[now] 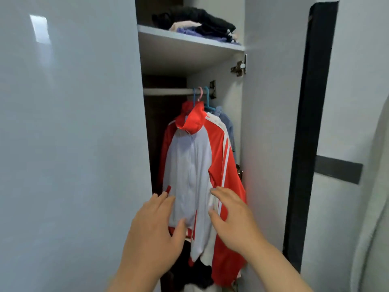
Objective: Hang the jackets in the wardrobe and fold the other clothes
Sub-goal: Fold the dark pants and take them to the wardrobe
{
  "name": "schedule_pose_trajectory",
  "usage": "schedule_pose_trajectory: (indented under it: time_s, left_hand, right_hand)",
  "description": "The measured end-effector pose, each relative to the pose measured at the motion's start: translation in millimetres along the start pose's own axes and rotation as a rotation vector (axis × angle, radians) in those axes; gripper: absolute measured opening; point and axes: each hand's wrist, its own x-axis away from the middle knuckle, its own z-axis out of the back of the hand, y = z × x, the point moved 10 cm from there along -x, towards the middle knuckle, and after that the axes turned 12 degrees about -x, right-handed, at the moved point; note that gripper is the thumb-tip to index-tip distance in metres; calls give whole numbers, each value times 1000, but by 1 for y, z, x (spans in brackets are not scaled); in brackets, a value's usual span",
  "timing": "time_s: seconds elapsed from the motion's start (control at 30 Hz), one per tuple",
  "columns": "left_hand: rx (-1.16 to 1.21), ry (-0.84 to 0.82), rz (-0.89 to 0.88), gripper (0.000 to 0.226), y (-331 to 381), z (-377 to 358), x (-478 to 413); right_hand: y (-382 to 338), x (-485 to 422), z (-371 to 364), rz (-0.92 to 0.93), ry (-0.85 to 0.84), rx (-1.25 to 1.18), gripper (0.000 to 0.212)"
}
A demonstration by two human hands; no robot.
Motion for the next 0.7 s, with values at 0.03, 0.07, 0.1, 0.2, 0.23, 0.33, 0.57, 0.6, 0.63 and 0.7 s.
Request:
schedule_pose_trajectory:
  time_s: [0.03,0.07,0.1,0.2,0.23,0.33,0.57,0.6,0.63,0.7]
  left_hand:
    - [-16,7,-6,61,3,8,5]
    - [-43,12,-16,64,4,15,8]
    - [-69,25,-25,65,4,21,11]
    - [-131,32,-26,62,-2,32,11]
    - [-146,30,-26,63,-3,33,9]
    - [-205,28,-32,64,-5,36,2]
    - [-252,5,-71,67,21,39,-10]
    - [-255,8,-73,68,24,40,-12]
    - [-258,12,-73,69,27,41,-13]
    - [-255,21,-70,70,31,46,-16]
  right_hand:
    - [-10,7,4,25,-20,4,52]
    - [-18,15,11,50,-35,13,52]
    - [-28,23,20,77,-46,31,52]
    - [-65,40,63,198,21,101,46]
    - [-78,44,83,260,89,138,42]
    - [-114,57,142,473,336,240,29]
    - [-85,44,200,279,488,331,52]
    - [-74,40,201,202,456,272,58]
    - [-63,37,200,115,408,198,63]
    - [-44,30,197,-31,321,71,64]
